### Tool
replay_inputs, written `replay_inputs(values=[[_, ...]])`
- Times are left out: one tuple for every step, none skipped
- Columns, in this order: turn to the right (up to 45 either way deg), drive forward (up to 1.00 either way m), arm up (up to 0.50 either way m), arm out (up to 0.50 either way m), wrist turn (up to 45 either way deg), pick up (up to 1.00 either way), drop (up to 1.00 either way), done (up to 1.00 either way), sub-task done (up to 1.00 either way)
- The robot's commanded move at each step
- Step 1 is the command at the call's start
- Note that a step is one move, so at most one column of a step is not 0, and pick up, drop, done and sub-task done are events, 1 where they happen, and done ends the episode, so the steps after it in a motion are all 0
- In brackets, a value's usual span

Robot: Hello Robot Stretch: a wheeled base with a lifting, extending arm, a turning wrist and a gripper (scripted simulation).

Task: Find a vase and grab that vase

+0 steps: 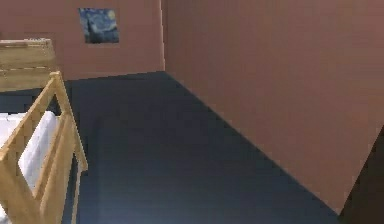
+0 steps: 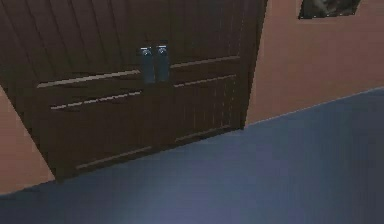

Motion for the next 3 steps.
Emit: replay_inputs(values=[[0.0, 0.5, 0.0, 0.0, 0.0, 0.0, 0.0, 0.0, 0.0], [-21.0, 0.0, 0.0, 0.0, 0.0, 0.0, 0.0, 0.0, 0.0], [0.0, 1.0, 0.0, 0.0, 0.0, 0.0, 0.0, 0.0, 0.0]])
